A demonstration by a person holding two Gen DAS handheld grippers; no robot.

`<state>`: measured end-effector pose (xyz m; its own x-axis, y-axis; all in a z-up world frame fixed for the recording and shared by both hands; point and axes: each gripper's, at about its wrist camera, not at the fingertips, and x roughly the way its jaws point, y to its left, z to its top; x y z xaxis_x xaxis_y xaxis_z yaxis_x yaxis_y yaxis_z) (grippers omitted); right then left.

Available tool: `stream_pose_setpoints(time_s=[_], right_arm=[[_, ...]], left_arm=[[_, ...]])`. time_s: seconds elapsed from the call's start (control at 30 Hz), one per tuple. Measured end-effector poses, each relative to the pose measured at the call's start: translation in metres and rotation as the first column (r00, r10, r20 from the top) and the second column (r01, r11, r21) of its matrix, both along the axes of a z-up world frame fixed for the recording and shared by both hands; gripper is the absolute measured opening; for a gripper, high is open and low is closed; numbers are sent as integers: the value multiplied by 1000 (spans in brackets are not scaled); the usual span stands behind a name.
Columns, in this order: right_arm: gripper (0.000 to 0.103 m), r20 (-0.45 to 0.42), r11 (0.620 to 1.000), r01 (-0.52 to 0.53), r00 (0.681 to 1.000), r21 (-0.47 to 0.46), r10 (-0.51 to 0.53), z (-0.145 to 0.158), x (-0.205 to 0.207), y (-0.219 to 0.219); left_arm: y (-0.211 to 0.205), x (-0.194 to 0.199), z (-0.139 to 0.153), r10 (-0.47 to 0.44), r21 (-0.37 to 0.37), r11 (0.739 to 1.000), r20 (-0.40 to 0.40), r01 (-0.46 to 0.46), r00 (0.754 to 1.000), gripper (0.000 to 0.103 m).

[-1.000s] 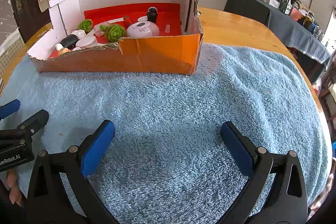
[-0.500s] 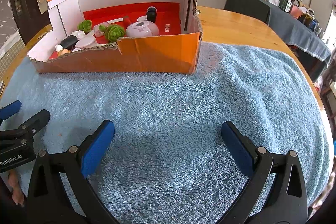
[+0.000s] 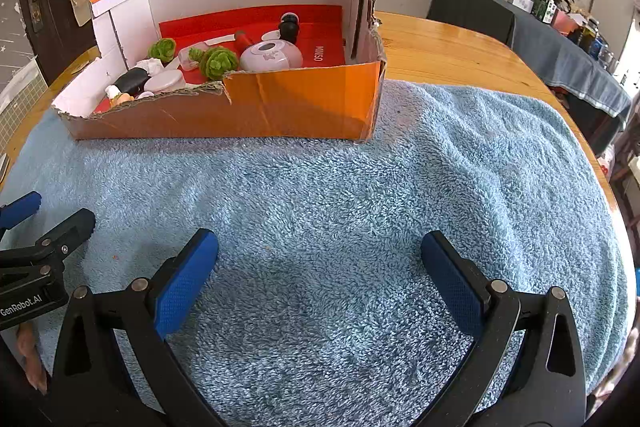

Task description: Organize objects

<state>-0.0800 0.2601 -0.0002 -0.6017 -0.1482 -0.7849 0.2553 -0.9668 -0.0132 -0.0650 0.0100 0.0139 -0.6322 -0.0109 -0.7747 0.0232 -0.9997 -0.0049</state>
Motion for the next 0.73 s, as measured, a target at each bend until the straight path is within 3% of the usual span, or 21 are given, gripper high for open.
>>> stream_pose_setpoints(time_s=[0.73], right_arm=[[103, 0, 1000, -1, 1000, -1, 1, 0, 1, 1]], left_arm=[[0, 1, 0, 3, -2, 1000, -1, -3, 1000, 103]])
